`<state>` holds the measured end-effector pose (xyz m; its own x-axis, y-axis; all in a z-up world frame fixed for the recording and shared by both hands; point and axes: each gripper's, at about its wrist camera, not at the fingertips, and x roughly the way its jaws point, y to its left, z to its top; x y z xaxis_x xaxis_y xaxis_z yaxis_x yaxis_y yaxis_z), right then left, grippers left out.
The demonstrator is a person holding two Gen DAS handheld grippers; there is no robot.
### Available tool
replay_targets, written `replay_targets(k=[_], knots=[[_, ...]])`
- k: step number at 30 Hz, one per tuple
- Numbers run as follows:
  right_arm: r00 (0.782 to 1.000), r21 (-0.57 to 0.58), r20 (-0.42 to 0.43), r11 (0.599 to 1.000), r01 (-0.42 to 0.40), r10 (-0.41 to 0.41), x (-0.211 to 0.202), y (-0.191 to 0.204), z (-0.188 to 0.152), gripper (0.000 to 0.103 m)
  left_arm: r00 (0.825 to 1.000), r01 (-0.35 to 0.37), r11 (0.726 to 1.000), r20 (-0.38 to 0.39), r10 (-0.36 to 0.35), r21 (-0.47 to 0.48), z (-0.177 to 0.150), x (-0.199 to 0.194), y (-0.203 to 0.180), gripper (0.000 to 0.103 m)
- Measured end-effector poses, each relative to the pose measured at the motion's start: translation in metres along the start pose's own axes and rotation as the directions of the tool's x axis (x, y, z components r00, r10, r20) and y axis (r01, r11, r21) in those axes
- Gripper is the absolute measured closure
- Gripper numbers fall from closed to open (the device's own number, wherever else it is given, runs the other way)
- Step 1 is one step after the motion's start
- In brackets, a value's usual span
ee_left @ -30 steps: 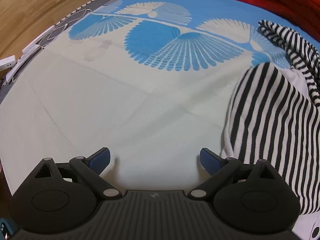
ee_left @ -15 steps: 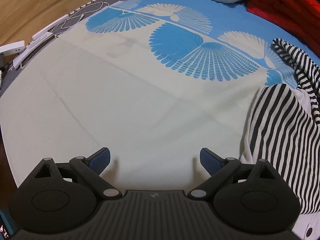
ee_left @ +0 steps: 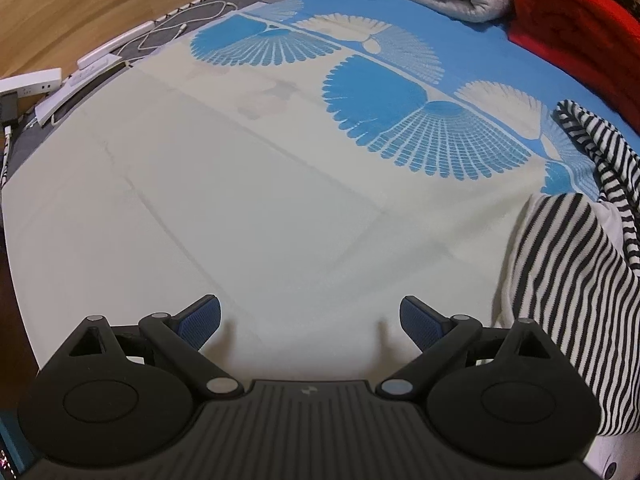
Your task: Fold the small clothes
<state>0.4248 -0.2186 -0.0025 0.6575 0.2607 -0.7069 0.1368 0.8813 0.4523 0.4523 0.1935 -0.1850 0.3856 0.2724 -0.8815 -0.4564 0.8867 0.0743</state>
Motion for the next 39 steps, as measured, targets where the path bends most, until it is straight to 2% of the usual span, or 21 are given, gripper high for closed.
replay_targets(k=[1,3,6,9,12,14,16,18,21,24,26,27,28,29,31,33,35,36,38,39], knots=[[0.998,0.014,-0.043,0.999,-0.048,0.049,0.020,0.019,-0.011,0.072,1.000,0.000,1.000,-0.006,0.000,-0.005,0.001,0.001,0.001,0.005],[0.982,-0.014,-0.145,0.992,-0.127,0.123,0.052,0.046,-0.031,0.054,1.000,0.007,1.000,-0.015,-0.007,-0.015,0.001,0.003,0.002,0.005],[0.977,-0.084,-0.187,0.990,-0.116,0.099,0.065,0.051,-0.045,0.054,1.000,0.018,1.000,-0.016,-0.018,-0.013,0.002,0.003,0.001,0.005],[0.993,-0.089,-0.113,0.996,-0.032,0.022,0.048,0.018,-0.038,0.045,1.000,0.027,1.000,-0.012,-0.027,-0.003,0.000,0.002,-0.004,0.005],[0.990,-0.100,-0.027,0.986,0.136,-0.139,0.032,-0.040,-0.030,0.045,0.999,0.039,0.999,-0.009,-0.039,0.019,-0.003,0.002,-0.014,0.005],[0.972,-0.103,0.015,0.966,0.236,-0.236,0.028,-0.078,-0.027,0.045,0.999,0.044,0.999,0.005,-0.044,0.031,-0.005,0.000,-0.020,0.005],[0.954,-0.102,0.024,0.948,0.301,-0.300,0.033,-0.109,-0.025,0.045,0.998,0.062,0.997,0.028,-0.063,0.034,-0.007,-0.003,-0.026,0.005],[0.948,-0.065,0.023,0.946,0.317,-0.316,0.042,-0.132,-0.024,0.045,0.996,0.075,0.996,0.044,-0.077,0.044,-0.008,-0.005,-0.033,0.005],[0.959,-0.048,0.008,0.958,0.283,-0.283,0.067,-0.147,-0.024,0.045,0.996,0.065,0.995,0.050,-0.069,0.069,-0.009,-0.002,-0.045,0.005],[0.965,-0.108,0.003,0.959,0.262,-0.264,0.104,-0.142,-0.026,0.044,0.998,0.052,0.994,0.034,-0.055,0.091,-0.010,0.004,-0.054,0.005],[0.958,-0.178,-0.008,0.943,0.280,-0.286,0.130,-0.134,-0.027,0.042,0.999,0.045,0.993,0.021,-0.047,0.105,-0.012,0.010,-0.060,0.005],[0.952,-0.212,-0.014,0.931,0.296,-0.306,0.141,-0.132,-0.029,0.046,0.999,0.043,0.993,0.017,-0.045,0.111,-0.013,0.012,-0.062,0.005],[0.947,-0.247,-0.017,0.919,0.306,-0.320,0.151,-0.131,-0.031,0.081,0.999,0.042,0.992,0.012,-0.044,0.118,-0.014,0.013,-0.064,0.005],[0.945,-0.271,-0.018,0.911,0.310,-0.327,0.157,-0.131,-0.032,0.101,0.999,0.042,0.991,0.007,-0.043,0.126,-0.015,0.015,-0.066,0.005],[0.947,-0.258,0.018,0.914,0.314,-0.321,0.158,-0.134,-0.031,0.100,0.999,0.041,0.989,0.004,-0.042,0.139,-0.017,0.017,-0.068,0.005],[0.940,-0.219,0.124,0.915,0.338,-0.317,0.145,-0.138,-0.026,0.100,0.999,0.036,0.989,0.007,-0.038,0.146,-0.017,0.018,-0.069,0.005],[0.901,-0.160,0.216,0.897,0.413,-0.376,0.135,-0.152,-0.019,0.100,0.999,0.030,0.989,0.010,-0.032,0.144,-0.017,0.019,-0.069,0.005],[0.898,-0.155,0.208,0.893,0.422,-0.388,0.135,-0.159,-0.018,0.093,1.000,0.029,0.989,0.007,-0.030,0.142,-0.017,0.019,-0.069,0.005],[0.924,-0.195,0.098,0.904,0.381,-0.369,0.144,-0.171,-0.019,0.080,1.000,0.031,0.990,0.000,-0.031,0.139,-0.017,0.020,-0.070,0.005],[0.931,-0.214,0.063,0.906,0.364,-0.359,0.145,-0.172,-0.022,0.072,0.999,0.034,0.990,-0.003,-0.034,0.137,-0.017,0.020,-0.070,0.005]])
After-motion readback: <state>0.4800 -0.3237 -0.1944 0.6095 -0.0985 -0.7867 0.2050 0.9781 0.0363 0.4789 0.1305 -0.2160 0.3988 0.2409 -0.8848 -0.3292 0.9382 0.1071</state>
